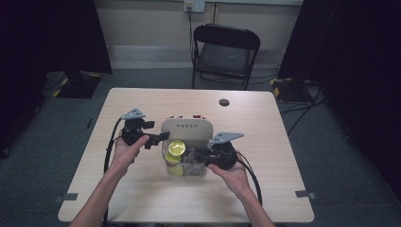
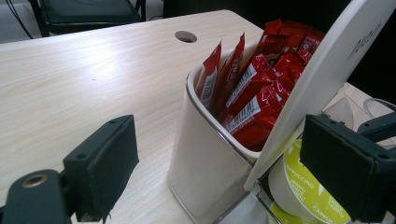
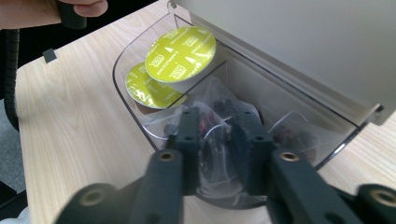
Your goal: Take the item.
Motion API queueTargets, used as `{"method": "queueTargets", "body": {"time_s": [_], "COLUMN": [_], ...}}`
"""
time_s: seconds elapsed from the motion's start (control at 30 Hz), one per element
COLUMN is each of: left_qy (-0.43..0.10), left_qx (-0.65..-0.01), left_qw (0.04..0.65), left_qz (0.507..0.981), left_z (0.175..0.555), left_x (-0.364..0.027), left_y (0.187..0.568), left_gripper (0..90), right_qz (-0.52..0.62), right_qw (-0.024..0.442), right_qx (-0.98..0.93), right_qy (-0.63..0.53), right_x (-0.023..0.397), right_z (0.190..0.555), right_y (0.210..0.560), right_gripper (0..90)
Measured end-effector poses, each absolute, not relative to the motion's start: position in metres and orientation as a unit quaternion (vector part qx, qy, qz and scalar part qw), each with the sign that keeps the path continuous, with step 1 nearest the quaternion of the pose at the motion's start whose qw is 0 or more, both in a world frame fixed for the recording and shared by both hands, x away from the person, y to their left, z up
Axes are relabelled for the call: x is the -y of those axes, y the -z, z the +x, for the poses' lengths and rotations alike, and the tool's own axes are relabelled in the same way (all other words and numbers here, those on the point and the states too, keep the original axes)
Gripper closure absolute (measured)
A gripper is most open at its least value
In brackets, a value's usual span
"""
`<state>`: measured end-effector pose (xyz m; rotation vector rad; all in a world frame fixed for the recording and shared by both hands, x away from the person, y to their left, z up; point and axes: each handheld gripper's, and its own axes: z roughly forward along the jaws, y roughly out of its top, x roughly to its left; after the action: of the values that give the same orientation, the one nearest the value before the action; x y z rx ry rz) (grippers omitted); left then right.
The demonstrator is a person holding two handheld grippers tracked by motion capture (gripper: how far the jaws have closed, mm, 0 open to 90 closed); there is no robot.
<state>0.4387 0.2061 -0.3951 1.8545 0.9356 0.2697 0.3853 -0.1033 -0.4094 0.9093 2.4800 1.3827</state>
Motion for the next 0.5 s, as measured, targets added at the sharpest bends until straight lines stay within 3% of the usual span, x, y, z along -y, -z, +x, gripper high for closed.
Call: {"method": "queueTargets", "body": {"time_s": [0.23,0.5], "left_qy": [-0.112,-0.109], "left_qx": [-0.386,-0.387], "left_qw": [0.499,0.503], "left_qz": [0.767,0.765], "left_z": [0.4387,0.4389], "left_x": [-0.2063,-0.2059], "left_y": [0.3951,0.3956], "left_gripper": [11.2,11.3], "right_qz": [0.309,0.312], "right_qw": [0.073,0.072], "right_qx": [-0.828,-0.821], "right_qy": [-0.462,-0.473], "right_x": [0.1048,0.1077], "right_z": [0.3868,0.3867], "right_y": [0.4111,0.4091], "right_gripper": [90.0,90.0]}}
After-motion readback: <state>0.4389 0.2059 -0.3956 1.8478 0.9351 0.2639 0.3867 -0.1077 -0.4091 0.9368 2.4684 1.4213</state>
